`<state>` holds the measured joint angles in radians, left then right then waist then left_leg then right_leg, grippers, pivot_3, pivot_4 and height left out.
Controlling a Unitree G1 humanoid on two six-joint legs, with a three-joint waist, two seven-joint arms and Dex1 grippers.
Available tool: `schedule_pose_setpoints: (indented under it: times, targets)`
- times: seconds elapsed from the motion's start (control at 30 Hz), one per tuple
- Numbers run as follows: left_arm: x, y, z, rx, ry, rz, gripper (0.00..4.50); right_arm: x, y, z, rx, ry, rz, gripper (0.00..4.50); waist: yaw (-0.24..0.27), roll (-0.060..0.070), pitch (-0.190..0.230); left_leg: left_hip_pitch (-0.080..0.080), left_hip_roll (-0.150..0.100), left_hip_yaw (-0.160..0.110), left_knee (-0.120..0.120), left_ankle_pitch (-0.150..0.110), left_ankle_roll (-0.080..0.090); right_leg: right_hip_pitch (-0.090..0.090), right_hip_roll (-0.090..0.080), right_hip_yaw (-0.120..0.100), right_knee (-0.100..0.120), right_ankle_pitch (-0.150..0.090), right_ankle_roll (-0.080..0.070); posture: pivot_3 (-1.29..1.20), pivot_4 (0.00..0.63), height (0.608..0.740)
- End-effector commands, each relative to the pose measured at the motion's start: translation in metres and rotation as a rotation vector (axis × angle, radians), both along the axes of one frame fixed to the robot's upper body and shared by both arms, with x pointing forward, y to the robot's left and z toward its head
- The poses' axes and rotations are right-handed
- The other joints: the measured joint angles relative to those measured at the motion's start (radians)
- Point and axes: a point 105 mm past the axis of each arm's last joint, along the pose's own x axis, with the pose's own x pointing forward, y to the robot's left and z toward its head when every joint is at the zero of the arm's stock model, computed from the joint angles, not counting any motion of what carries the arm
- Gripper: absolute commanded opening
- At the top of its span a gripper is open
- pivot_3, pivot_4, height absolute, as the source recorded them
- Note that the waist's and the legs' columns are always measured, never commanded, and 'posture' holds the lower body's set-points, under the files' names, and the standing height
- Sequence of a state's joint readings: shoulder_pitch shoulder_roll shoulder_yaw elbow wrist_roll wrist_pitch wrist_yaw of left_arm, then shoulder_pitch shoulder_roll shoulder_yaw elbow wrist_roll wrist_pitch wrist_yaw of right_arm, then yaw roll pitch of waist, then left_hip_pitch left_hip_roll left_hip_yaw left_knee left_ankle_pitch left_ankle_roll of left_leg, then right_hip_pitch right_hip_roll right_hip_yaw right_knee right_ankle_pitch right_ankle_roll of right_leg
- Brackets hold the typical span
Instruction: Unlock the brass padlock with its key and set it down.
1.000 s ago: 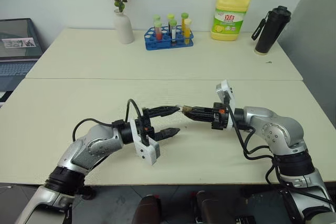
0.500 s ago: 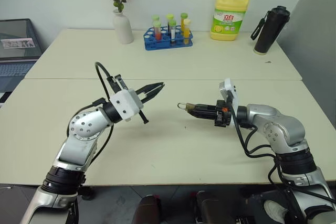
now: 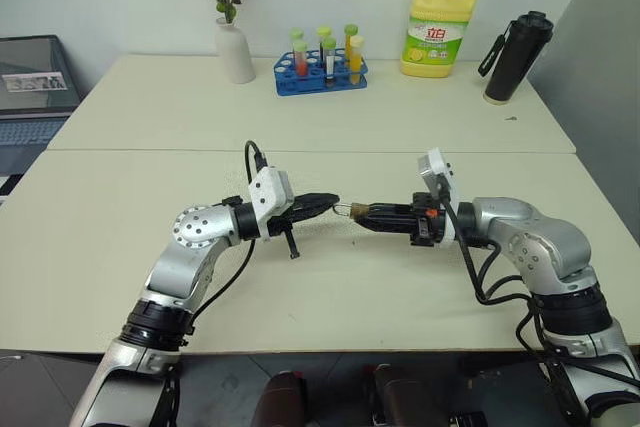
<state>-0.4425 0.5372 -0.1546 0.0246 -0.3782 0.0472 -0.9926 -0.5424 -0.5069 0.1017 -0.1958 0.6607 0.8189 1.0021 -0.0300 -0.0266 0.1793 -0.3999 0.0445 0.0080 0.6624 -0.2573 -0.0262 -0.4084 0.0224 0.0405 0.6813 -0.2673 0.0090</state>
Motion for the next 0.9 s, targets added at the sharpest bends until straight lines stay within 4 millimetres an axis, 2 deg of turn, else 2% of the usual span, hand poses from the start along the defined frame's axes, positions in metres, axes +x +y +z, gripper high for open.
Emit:
schedule_pose_setpoints:
  times: [0.03, 0.3, 0.73, 0.9]
  targets:
    - [-0.011, -0.007, 0.015, -0.033, -0.014, -0.061, 0.00, -0.006, 0.000, 0.011, 0.019, -0.039, 0.029, 0.16, 0.000, 0.000, 0.000, 0.000, 0.000, 0.000, 0.000, 0.000, 0.000, 0.000, 0.000, 0.000, 0.000, 0.000, 0.000, 0.00, 0.150, 0.740]
    - [-0.022, -0.014, 0.018, -0.048, 0.025, -0.097, 0.00, -0.006, -0.001, 0.010, 0.014, -0.035, 0.028, 0.16, 0.001, 0.000, 0.000, 0.000, 0.000, 0.000, 0.000, 0.000, 0.000, 0.000, 0.000, 0.000, 0.000, 0.000, 0.000, 0.00, 0.150, 0.740]
    - [-0.045, -0.012, 0.022, -0.035, 0.104, -0.146, 0.00, -0.001, -0.002, 0.007, 0.003, -0.032, 0.015, 0.16, 0.000, 0.000, 0.000, 0.000, 0.000, 0.000, 0.000, 0.000, 0.000, 0.000, 0.000, 0.000, 0.000, 0.000, 0.000, 0.00, 0.150, 0.740]
    - [-0.048, -0.011, 0.032, -0.076, 0.129, -0.144, 0.00, -0.001, -0.003, 0.006, -0.001, -0.029, 0.015, 0.16, 0.000, 0.000, 0.000, 0.000, 0.000, 0.000, 0.000, 0.000, 0.000, 0.000, 0.000, 0.000, 0.000, 0.000, 0.000, 0.00, 0.150, 0.740]
